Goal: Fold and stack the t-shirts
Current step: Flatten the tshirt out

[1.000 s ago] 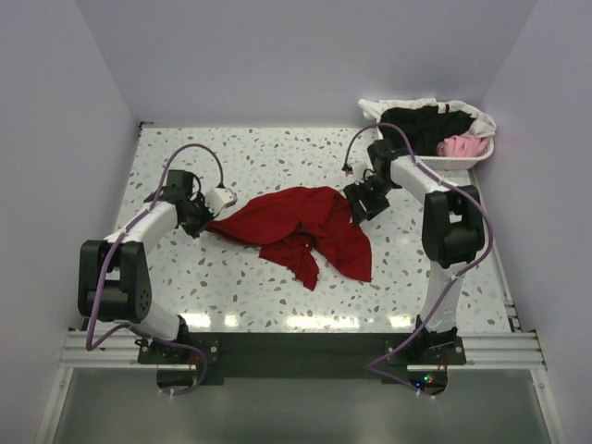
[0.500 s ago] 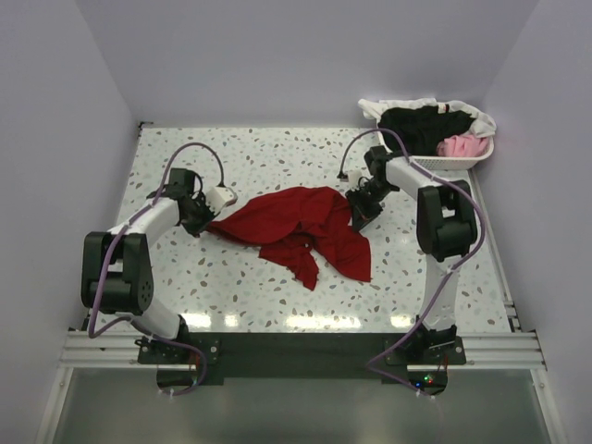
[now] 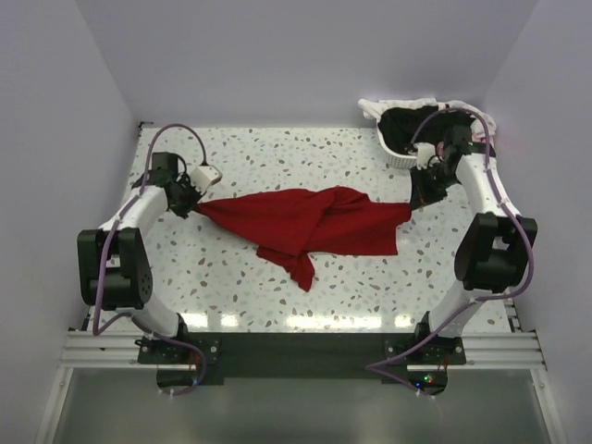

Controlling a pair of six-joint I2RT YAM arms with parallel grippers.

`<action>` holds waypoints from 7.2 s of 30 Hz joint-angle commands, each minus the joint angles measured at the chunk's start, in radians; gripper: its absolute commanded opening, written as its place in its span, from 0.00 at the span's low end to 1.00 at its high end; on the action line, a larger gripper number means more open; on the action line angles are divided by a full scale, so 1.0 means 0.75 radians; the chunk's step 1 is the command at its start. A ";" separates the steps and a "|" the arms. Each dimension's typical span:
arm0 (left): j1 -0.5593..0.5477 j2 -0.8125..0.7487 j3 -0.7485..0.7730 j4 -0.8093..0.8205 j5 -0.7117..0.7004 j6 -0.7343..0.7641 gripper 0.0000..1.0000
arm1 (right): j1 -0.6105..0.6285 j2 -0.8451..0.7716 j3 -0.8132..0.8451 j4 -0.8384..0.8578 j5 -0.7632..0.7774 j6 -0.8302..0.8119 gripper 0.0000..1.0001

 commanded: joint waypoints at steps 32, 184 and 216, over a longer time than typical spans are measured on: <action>0.370 0.496 0.677 -0.087 -0.002 -0.490 0.09 | 0.024 -0.214 -0.084 0.041 0.163 -0.193 0.00; -0.407 0.060 0.023 -0.104 0.296 0.251 0.59 | -0.014 0.271 -0.158 0.219 0.400 0.212 0.00; -0.385 0.222 0.194 0.303 -0.274 -0.193 0.68 | -0.023 0.279 -0.090 0.196 0.420 0.181 0.00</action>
